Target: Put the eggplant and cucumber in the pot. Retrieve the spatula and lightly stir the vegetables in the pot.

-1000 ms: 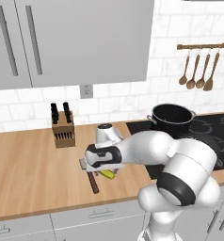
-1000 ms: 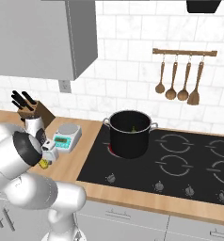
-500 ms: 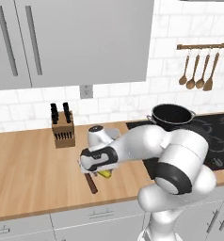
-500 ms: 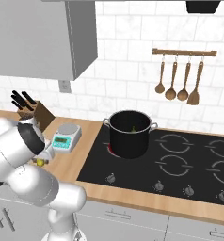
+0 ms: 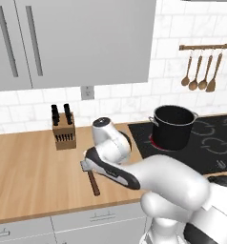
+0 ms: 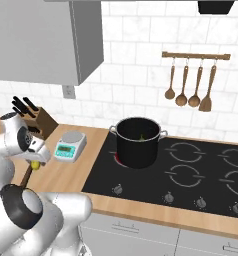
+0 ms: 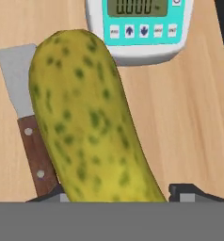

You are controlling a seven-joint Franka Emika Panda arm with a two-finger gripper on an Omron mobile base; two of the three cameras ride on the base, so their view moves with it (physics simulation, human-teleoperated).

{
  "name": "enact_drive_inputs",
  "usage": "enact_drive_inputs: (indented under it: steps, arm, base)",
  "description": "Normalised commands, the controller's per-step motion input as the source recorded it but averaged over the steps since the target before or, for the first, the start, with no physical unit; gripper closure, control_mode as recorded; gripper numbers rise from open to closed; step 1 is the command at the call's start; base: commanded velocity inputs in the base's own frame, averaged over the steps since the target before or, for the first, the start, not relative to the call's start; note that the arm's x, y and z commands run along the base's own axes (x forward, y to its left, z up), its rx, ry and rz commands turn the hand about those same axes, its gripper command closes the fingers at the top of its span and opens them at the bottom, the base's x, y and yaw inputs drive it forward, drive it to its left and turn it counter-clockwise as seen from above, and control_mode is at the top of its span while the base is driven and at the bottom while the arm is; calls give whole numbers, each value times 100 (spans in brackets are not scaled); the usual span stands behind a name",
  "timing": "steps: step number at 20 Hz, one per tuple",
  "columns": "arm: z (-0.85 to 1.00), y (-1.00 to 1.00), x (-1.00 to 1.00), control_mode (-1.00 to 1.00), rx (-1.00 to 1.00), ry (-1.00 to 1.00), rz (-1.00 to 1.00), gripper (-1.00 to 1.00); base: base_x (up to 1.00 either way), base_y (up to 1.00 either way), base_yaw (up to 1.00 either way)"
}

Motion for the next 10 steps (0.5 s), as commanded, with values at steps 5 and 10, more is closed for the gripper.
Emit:
enact_drive_inputs:
  steps: [5, 10]
  arm:
    - [100, -96, -7, -100, 18, 0, -19, 100]
    - [100, -100, 3, -100, 15, 4, -25, 100]
  base:
    - [0, 0, 0]
    - [0, 0, 0]
